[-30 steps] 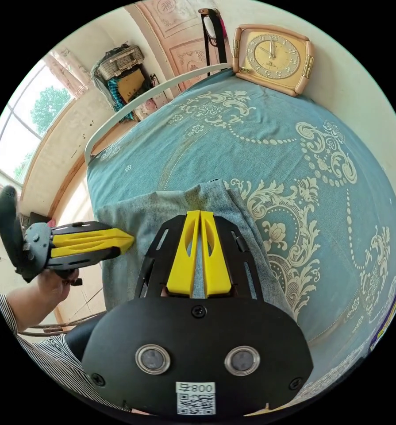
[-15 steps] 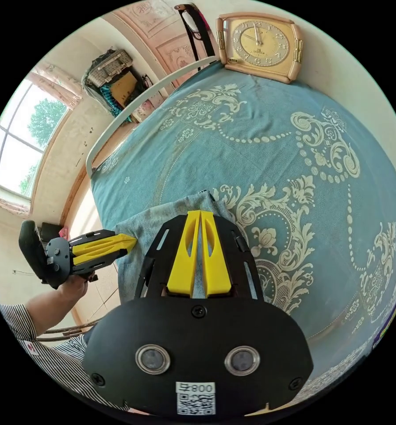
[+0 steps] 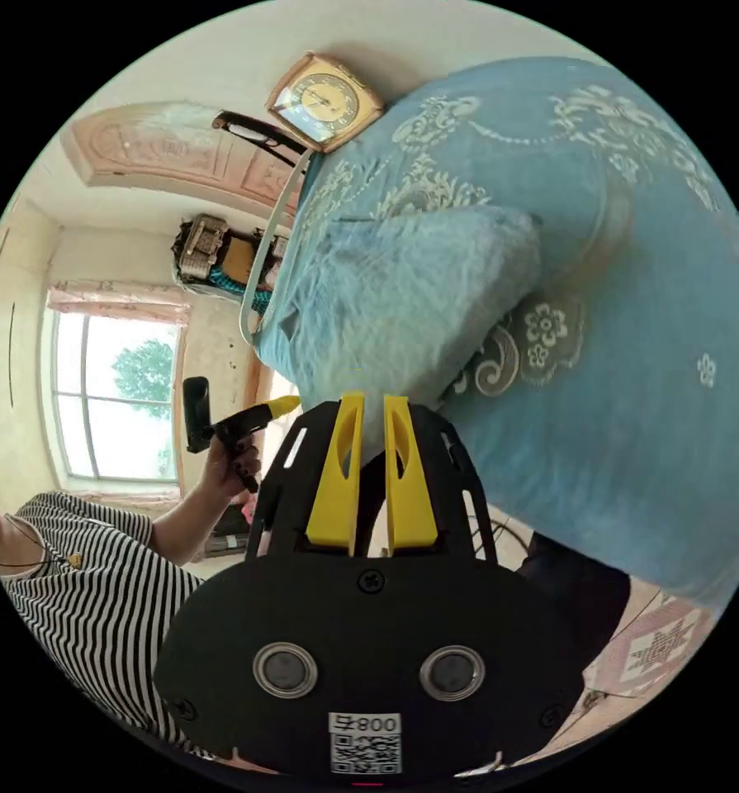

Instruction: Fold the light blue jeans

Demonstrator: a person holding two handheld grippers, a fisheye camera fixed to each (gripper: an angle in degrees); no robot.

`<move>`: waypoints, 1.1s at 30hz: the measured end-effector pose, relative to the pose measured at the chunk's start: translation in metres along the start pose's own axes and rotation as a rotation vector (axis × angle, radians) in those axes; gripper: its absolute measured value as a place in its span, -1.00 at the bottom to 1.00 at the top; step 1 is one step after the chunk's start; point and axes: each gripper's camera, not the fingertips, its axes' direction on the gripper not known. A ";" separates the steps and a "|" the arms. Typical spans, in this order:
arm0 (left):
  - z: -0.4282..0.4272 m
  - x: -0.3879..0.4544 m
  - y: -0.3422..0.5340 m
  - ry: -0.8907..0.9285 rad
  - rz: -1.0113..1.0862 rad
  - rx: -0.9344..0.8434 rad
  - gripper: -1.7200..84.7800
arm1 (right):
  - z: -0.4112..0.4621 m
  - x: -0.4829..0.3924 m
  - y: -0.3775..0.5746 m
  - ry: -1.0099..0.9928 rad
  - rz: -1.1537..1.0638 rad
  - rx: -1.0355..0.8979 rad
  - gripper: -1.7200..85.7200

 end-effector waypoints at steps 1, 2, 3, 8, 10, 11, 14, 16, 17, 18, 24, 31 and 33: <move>0.009 -0.009 0.000 0.041 -0.033 -0.049 -0.70 | 0.000 0.009 0.005 -0.043 0.038 -0.014 -0.81; 0.018 -0.016 -0.002 0.069 -0.054 -0.094 -0.68 | 0.000 0.024 0.012 -0.113 0.091 -0.031 -0.79; 0.022 -0.019 -0.002 0.080 -0.064 -0.111 -0.66 | -0.002 0.034 0.017 -0.165 0.129 -0.033 -0.78; 0.038 -0.039 -0.019 0.122 -0.083 -0.140 -0.66 | -0.011 0.056 0.021 -0.296 0.180 -0.047 -0.75; 0.046 -0.044 -0.027 0.112 -0.086 -0.173 -0.70 | -0.015 0.061 0.020 -0.300 0.187 -0.069 -0.73; 0.050 -0.049 -0.032 0.100 -0.095 -0.187 -0.74 | -0.018 0.063 0.021 -0.300 0.190 -0.080 -0.72; 0.050 -0.061 -0.037 0.147 -0.115 -0.177 -0.84 | -0.029 0.073 0.024 -0.335 0.215 -0.076 -0.69; 0.045 -0.065 -0.037 0.173 -0.111 -0.160 -0.86 | -0.034 0.078 0.028 -0.372 0.235 -0.067 -0.67; 0.042 -0.069 -0.038 0.189 -0.110 -0.148 -0.88 | -0.037 0.080 0.029 -0.394 0.240 -0.066 -0.66; 0.041 -0.070 -0.038 0.198 -0.110 -0.143 -0.88 | -0.038 0.080 0.030 -0.410 0.245 -0.068 -0.65; 0.033 -0.087 -0.044 0.297 -0.124 -0.105 -0.90 | -0.038 0.080 0.028 -0.512 0.281 -0.042 -0.63; 0.030 -0.112 -0.046 0.292 -0.123 -0.117 -0.89 | -0.038 0.080 0.027 -0.600 0.317 0.009 -0.65; 0.028 -0.120 -0.044 0.290 -0.130 -0.115 -0.89 | -0.039 0.078 0.027 -0.603 0.330 -0.002 -0.68</move>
